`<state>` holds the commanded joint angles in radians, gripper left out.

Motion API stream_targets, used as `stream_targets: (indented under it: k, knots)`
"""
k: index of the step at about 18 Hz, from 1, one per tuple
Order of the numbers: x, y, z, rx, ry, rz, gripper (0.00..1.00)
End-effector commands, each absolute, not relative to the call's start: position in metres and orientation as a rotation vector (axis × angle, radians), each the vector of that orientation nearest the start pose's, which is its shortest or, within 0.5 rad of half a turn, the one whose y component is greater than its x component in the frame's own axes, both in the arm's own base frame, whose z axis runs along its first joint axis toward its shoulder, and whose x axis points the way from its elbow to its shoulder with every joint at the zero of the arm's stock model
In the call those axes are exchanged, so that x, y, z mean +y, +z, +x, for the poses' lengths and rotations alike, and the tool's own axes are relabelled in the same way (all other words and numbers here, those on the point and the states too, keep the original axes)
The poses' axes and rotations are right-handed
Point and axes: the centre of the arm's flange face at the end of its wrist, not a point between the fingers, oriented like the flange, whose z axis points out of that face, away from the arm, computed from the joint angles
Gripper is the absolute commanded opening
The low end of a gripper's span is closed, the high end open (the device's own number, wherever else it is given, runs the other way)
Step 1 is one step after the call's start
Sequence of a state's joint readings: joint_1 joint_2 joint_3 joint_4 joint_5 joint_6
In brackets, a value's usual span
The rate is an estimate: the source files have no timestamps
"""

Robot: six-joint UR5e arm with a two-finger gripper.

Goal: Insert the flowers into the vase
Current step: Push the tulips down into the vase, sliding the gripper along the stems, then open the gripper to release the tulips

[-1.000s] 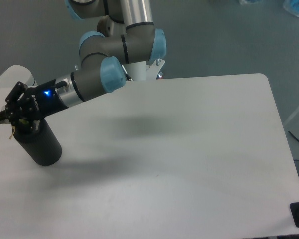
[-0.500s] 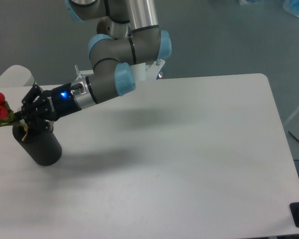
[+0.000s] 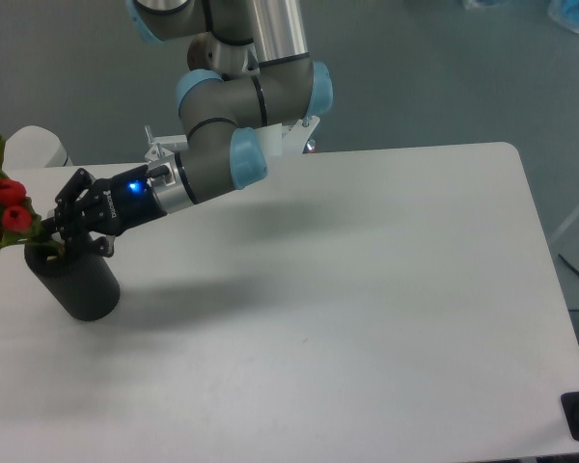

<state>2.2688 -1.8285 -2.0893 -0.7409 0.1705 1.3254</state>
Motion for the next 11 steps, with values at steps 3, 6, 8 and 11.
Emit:
stream_targets:
  k: [3, 6, 8, 11]
  knots:
    - [0.522, 0.294, -0.141, 0.544, -0.799, -1.696, 1.0]
    - [0.519, 0.296, -0.148, 0.516, -0.8, -1.704, 1.0]
    - [0.516, 0.298, -0.156, 0.512, -0.78, -1.702, 1.0]
    - [0.503, 0.31, -0.177, 0.483, -0.722, -1.712, 1.0]
